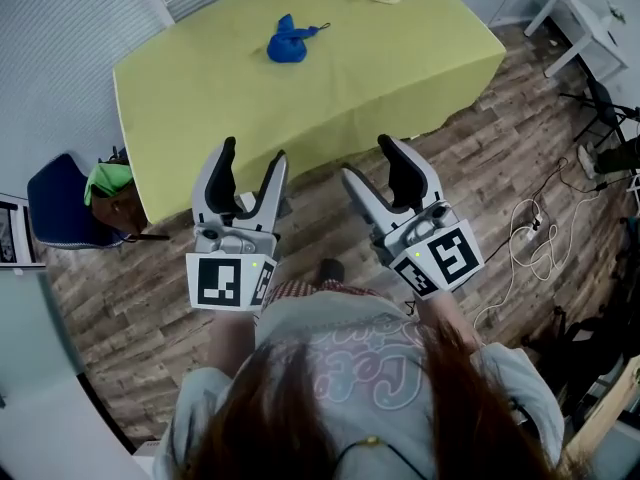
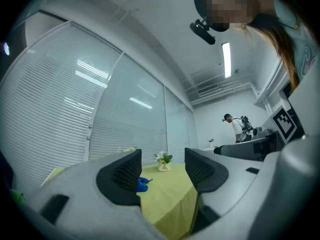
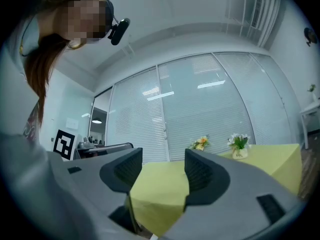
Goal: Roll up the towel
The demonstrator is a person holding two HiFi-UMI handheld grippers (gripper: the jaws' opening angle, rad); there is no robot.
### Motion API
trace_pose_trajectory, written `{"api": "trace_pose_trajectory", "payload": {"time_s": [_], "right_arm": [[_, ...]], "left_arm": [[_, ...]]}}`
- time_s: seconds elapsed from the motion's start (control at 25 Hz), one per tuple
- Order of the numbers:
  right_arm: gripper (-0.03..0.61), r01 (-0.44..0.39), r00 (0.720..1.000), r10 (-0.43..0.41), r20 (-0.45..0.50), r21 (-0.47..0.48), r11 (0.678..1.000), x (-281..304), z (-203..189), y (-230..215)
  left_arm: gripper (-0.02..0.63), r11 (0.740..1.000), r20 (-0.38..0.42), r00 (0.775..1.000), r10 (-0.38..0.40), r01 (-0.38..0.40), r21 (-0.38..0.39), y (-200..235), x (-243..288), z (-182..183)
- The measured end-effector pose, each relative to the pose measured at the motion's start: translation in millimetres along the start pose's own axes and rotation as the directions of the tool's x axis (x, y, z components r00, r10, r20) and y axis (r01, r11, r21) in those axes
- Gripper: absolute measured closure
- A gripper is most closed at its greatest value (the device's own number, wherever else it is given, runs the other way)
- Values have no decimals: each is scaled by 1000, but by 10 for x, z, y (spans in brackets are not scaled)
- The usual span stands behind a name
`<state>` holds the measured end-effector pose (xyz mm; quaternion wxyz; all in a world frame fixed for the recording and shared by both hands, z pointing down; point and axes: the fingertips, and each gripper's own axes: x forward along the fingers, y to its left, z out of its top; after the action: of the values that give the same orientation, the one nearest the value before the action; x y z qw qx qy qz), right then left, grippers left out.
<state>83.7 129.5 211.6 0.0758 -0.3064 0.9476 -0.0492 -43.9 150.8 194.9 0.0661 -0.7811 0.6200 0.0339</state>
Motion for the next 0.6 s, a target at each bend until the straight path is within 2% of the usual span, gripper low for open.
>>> {"api": "trace_pose_trajectory", "payload": {"time_s": [0.24,0.6], "right_arm": [[334,-49,999,49,-10,-4,999,71,-74,64],[334,-54,999,54,4,-1,999,116,-16,61]], "left_arm": [[371,1000,-17,1000,25,-26,-4,98,-29,-70],[373,1000,-10,1000,22,-22,2,120,5,-14]]}}
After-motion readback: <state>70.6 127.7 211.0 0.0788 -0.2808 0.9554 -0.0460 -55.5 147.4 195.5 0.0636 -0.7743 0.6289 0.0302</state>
